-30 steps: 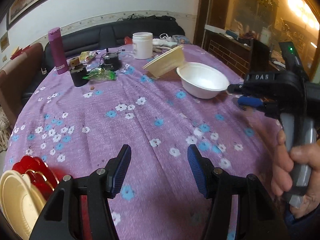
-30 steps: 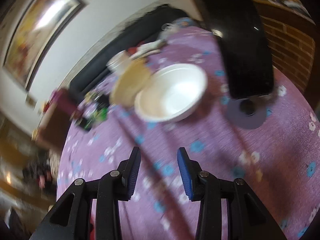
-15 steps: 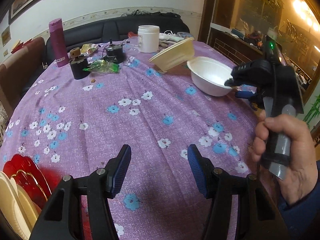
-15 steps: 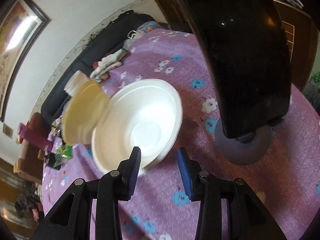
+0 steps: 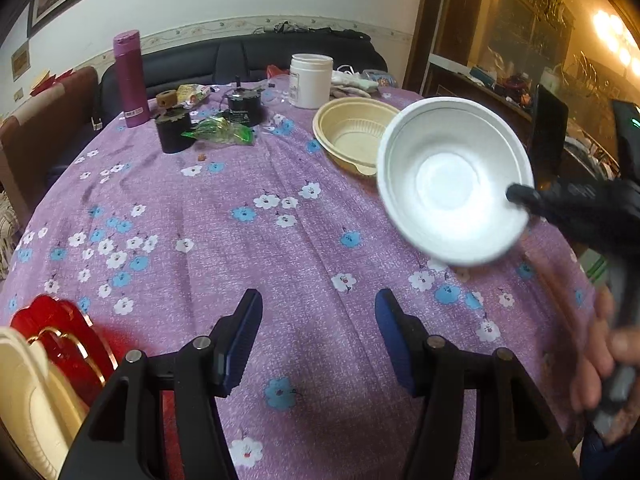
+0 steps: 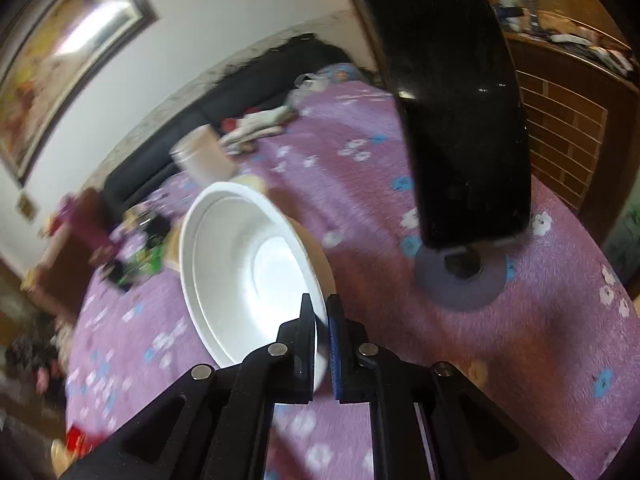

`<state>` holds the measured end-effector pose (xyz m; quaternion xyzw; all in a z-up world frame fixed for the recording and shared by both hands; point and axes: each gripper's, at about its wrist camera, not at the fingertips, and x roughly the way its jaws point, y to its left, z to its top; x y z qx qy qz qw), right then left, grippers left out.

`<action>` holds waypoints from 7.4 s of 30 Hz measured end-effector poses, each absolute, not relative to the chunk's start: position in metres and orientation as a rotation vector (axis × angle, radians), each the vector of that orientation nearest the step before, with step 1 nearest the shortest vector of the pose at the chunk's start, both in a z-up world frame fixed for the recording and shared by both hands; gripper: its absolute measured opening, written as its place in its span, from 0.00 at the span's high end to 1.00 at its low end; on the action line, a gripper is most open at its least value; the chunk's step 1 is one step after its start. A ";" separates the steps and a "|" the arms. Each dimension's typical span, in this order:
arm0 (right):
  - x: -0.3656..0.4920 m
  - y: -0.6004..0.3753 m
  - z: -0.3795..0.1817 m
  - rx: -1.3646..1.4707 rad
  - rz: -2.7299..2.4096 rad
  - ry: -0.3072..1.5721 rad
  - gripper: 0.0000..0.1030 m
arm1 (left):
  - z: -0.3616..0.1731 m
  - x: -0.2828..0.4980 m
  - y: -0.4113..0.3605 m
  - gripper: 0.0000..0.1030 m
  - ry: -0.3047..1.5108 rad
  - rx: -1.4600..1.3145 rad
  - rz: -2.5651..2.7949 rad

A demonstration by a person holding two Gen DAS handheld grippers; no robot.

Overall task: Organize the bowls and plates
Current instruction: 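Close the right tool on the small white bowl and lift it, then carry the white bowl with the right tool over the red plates, then lower the white bowl onto the red plates and open the right tool, then move the right tool to the beige bowl and close on its rim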

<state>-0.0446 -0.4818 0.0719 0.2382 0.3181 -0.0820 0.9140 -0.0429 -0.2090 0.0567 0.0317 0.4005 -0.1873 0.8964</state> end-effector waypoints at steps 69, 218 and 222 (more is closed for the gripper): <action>-0.106 -0.396 0.048 0.276 0.080 0.741 0.80 | 0.057 -0.065 -0.206 0.76 0.744 0.113 -0.357; 0.074 -0.467 0.054 0.717 -0.059 0.841 0.55 | 0.040 -0.085 -0.201 0.44 0.843 0.153 -0.417; 0.097 -0.469 0.038 0.729 -0.082 0.870 0.55 | 0.037 -0.081 -0.197 0.44 0.852 0.141 -0.417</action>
